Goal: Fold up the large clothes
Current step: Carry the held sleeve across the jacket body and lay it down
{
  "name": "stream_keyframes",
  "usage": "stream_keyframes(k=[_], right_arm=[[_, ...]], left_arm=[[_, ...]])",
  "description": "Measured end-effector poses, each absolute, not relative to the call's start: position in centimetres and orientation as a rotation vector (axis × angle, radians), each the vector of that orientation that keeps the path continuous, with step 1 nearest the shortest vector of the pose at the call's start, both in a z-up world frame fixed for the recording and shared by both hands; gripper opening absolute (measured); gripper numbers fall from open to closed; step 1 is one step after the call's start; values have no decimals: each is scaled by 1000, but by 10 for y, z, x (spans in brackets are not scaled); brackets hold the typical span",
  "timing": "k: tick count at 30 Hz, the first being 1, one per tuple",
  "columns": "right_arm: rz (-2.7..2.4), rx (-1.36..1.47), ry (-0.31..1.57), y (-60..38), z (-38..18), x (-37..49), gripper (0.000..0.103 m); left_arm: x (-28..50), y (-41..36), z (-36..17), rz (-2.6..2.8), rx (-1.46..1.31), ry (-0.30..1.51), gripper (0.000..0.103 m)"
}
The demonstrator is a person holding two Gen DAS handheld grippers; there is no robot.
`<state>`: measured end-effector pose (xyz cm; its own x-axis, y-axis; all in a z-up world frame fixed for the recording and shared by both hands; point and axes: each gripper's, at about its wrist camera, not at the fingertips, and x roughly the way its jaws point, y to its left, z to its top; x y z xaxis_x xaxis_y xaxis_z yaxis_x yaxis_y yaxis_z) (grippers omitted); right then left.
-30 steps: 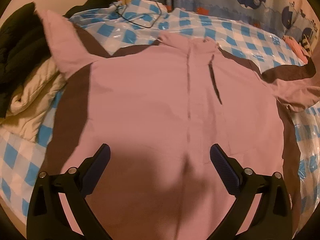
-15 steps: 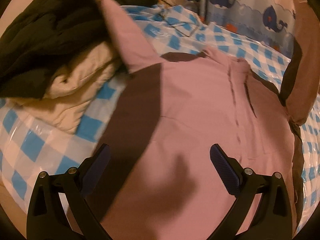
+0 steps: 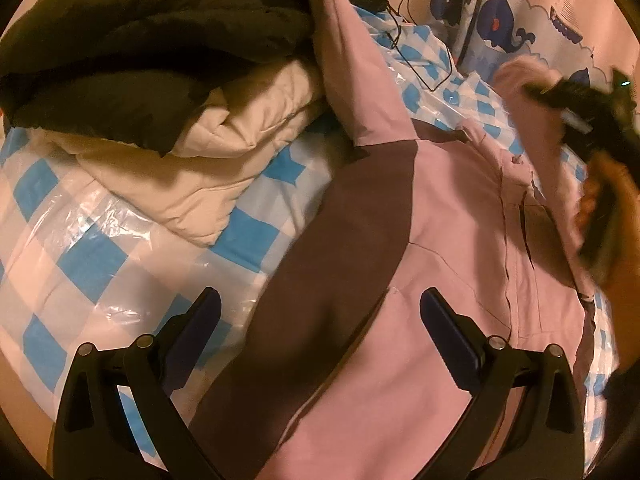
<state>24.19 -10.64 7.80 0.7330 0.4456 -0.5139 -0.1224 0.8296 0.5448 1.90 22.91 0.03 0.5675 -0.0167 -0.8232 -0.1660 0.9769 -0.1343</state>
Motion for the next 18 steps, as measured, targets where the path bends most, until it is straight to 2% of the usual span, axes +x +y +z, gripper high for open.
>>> stream_keyframes(k=[7,12,14,17,18], right_arm=[[301,456,788,-71,8,248,16],[326,421,837,-58,-18,246,16],[346,401,868,-52,-26,242,20],[371,403,930,-46,-41,245,38],[383,407,933,-43,-42,244,56]], left_arm=[[18,238,-3,78,-228,974,96],[20,239,-6,75,-231,982,96],[20,240,-7,72,-237,985,96],[21,238,-9,69,-233,989,96],[22,237,-10,71,-227,991,96]])
